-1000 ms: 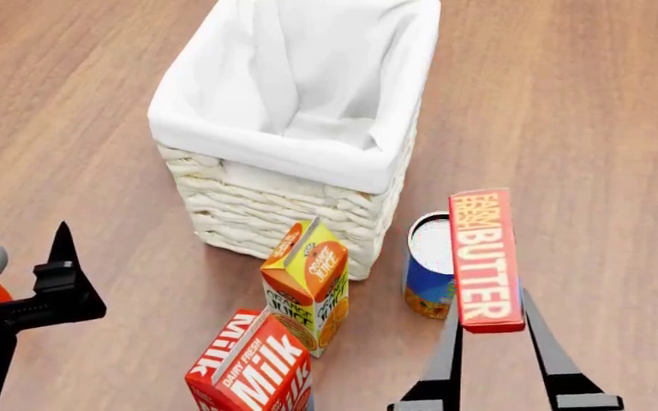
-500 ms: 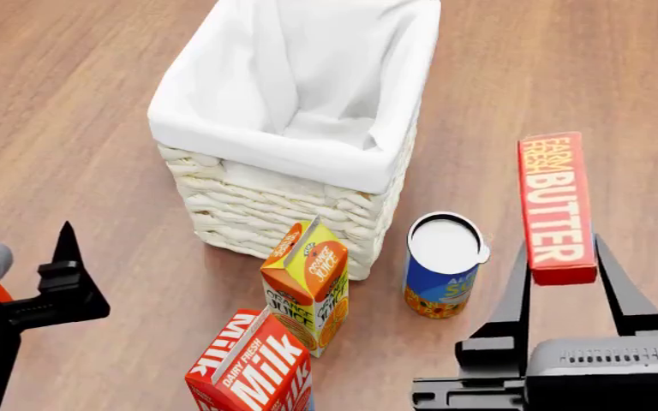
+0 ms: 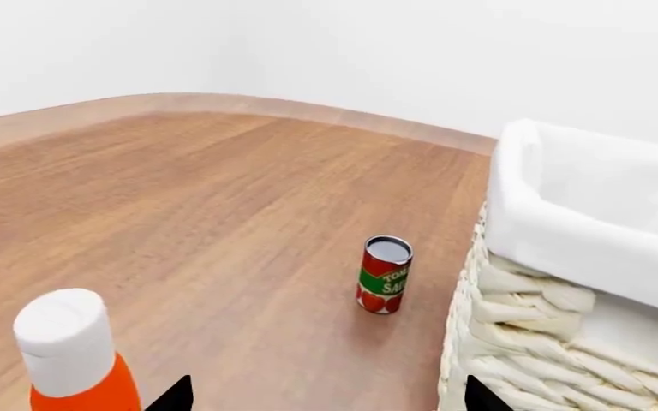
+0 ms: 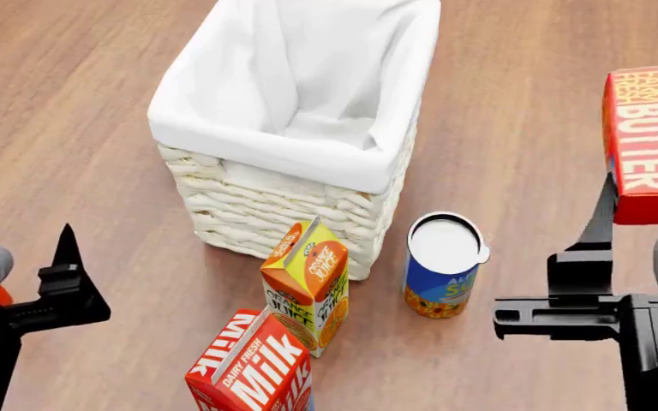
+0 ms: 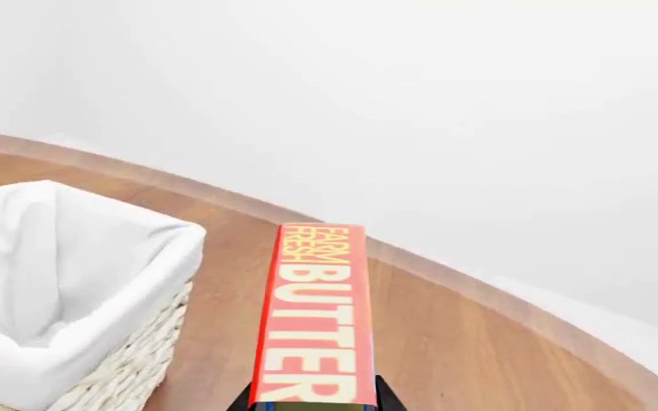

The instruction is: Pick up the butter and put it in the basket.

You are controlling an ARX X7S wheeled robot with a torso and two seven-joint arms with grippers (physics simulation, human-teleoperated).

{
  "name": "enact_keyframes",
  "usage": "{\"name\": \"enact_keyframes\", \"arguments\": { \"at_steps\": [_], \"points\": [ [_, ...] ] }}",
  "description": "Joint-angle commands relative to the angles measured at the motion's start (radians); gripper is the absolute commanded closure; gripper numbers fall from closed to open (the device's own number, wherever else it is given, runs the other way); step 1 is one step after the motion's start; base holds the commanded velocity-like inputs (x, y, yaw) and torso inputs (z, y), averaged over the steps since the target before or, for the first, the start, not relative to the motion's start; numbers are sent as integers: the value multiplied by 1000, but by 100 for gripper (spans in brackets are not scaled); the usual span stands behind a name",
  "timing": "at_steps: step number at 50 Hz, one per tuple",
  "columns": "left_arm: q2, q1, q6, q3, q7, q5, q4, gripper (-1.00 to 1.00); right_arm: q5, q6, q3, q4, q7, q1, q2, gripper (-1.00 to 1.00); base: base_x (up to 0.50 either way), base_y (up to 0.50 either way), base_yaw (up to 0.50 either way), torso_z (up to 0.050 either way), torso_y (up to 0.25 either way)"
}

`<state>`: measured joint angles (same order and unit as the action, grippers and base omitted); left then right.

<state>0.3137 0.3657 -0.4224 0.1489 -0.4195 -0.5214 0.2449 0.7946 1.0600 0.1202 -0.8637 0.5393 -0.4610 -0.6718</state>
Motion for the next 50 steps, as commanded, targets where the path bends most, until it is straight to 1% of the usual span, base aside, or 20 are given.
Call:
{"name": "enact_keyframes", "arguments": {
  "at_steps": [1, 12, 22, 29, 38, 43, 50],
  "points": [
    [5, 2, -7, -3, -9, -8, 8, -100, 39, 59, 70, 85, -34, -135, -11, 100, 0, 0, 0, 0, 0],
    [7, 1, -9, -4, -15, -14, 13, -100, 118, 130, 80, 193, -50, -271, -12, 100, 0, 0, 0, 0, 1],
    [7, 2, -7, 0, -19, -15, 14, -100, 164, 197, 45, 352, -72, -425, -3, 100, 0, 0, 0, 1, 2],
    [9, -2, -7, 1, -20, -21, 22, -100, 153, 215, -21, 455, -106, -516, -3, 100, 0, 0, 0, 0, 1],
    [13, -6, -6, 1, -20, -25, 26, -100, 134, 287, -102, 617, -112, -692, -2, 100, 0, 0, 0, 1, 1],
    [14, -2, -7, 0, -20, -30, 25, -100, 100, 260, -140, 690, -128, -760, 7, 100, 0, 0, 0, 0, 2],
    [15, -3, -4, 3, -19, -31, 20, -100, 25, 244, -271, 827, -171, -862, 22, 100, 0, 0, 0, 0, 0]
  ]
}}
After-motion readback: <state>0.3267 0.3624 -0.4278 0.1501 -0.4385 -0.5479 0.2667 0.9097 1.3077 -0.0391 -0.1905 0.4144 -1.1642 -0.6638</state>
